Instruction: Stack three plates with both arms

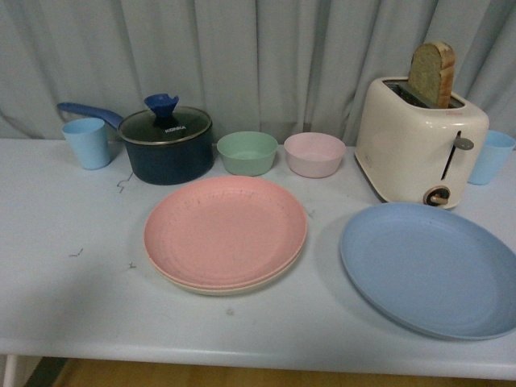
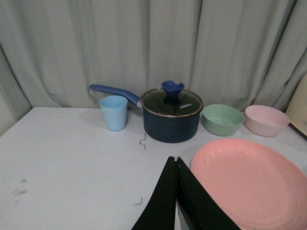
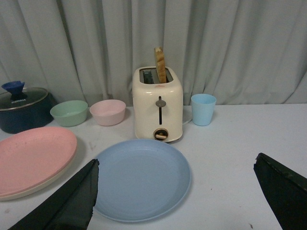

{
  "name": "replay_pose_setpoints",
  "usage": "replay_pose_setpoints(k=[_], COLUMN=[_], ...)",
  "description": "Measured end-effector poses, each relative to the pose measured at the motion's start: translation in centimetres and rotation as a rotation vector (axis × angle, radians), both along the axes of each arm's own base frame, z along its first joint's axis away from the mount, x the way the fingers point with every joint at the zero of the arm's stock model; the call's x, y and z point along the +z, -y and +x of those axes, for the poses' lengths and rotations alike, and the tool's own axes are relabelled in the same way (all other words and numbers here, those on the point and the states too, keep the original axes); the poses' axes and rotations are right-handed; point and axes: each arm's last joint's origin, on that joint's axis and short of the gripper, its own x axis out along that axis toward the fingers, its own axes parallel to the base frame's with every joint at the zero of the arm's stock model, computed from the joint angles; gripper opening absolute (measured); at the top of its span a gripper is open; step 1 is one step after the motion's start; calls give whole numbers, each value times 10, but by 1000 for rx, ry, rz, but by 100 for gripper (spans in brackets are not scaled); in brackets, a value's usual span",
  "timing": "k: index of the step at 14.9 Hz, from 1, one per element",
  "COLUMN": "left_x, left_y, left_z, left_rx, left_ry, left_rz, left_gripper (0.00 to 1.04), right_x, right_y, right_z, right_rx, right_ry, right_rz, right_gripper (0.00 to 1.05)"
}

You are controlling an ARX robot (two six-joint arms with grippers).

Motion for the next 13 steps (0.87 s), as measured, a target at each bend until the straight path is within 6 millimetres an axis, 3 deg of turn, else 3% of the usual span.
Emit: replay_pose_setpoints(k=[4, 13], left_x=[-18, -7], left_y=[0, 0], left_z=[-25, -53], left_rx=[0, 0], left_ry=[-33, 15], left_rz=[0, 0], left_gripper=[2, 2], right_x=[0, 0], right_y=[0, 0], right_z=[0, 0], right_rx=[0, 0], right_ry=[0, 0], right_rz=[0, 0], right_gripper=[98, 98])
